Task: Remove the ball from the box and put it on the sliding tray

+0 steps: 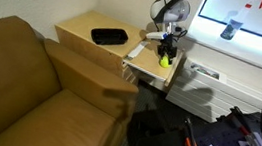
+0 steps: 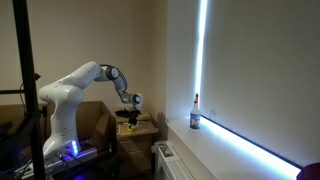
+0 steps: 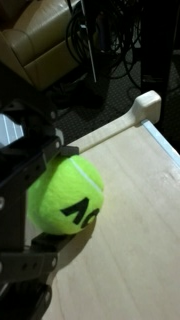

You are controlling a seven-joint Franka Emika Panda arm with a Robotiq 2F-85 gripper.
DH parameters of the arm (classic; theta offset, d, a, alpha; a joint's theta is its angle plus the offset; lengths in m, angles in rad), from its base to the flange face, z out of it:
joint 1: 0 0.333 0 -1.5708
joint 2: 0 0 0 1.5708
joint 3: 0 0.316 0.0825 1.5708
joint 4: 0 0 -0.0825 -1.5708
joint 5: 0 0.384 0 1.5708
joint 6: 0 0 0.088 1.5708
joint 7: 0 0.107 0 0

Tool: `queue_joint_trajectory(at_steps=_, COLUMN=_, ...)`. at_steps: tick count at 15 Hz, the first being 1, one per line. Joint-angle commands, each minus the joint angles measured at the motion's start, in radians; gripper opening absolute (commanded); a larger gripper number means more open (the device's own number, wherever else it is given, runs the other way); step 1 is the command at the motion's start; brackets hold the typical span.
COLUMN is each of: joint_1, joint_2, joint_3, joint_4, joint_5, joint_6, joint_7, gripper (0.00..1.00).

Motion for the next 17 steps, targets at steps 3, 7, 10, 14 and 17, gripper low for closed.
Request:
queue_joint_trajectory(at_steps=3, joint_1=-0.039, joint_2=0.034, joint_3=0.018, joint_4=0.057, joint_5=0.014, joint_6=-0.056, joint_7=-0.055, gripper=1.0)
queue_joint_trajectory(at_steps=7, joint_1=-0.084, joint_2=0.017, joint_3=0.056, joint_4=0.046, joint_5=0.061, joint_6=-0.048, joint_7=-0.189, gripper=1.0)
queue_joint_trajectory(at_steps=10, joint_1=-0.11, joint_2=-0.033, joint_3=0.07, joint_4=-0.002, joint_5=0.111, joint_6=-0.006, joint_7=-0.294, gripper=1.0)
queue_joint_trajectory(at_steps=14, joint_1=-0.106, joint_2=-0.034, joint_3=0.057, joint_4=0.017, joint_5=0.129, joint_6=-0.037, joint_7=-0.328, gripper=1.0)
queue_joint_trajectory(at_steps=17, joint_1=-0.089, joint_2=-0.018, joint_3=0.039, joint_4=0.035, joint_5=0.113, joint_6=-0.03, joint_7=-0.302, gripper=1.0)
